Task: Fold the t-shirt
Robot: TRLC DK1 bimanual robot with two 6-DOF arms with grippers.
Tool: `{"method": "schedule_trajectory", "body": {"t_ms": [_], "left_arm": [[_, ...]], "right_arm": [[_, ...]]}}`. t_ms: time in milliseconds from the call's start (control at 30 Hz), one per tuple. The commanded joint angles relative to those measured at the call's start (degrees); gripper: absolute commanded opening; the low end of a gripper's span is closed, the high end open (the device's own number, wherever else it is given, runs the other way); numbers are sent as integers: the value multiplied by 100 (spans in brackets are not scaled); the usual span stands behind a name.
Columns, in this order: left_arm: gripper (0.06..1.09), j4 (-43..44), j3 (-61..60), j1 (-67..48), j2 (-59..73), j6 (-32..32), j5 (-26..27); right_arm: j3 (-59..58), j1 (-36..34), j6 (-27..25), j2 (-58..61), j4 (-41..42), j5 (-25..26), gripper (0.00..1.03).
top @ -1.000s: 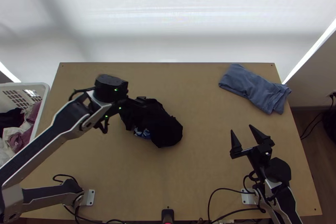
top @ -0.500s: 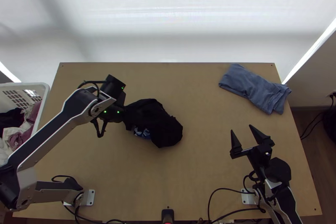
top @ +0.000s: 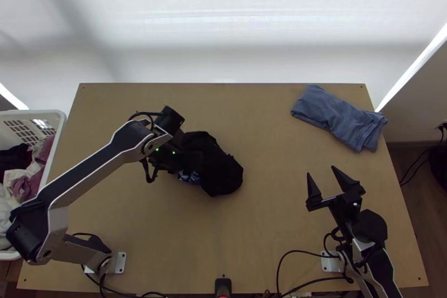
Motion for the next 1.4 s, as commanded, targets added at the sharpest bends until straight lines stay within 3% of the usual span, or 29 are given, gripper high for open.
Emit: {"method": "schedule_trajectory", "body": {"t_ms": [0,67,167,367,800,1367], "left_arm": [[100,20,-100,-59,291,-105,63],[72,204,-135,-59,273,-96,63],[9,661,-250,-6,124,-96,10],[10,1250,-135,152,-395,-149,19],[9,2059,1640,1313,-1326,-465,-262],[9,3535,2668,3923,-2583,-351,-544]], "right_arm": [[-56,63,21,-21,81,39,99],[-56,63,21,-21,81,39,99],[-56,63,21,-21,81,39,99],[-56,63,21,-21,81,39,99],[-56,63,21,-21,81,39,99],[-56,63,21,-21,81,39,99]]}}
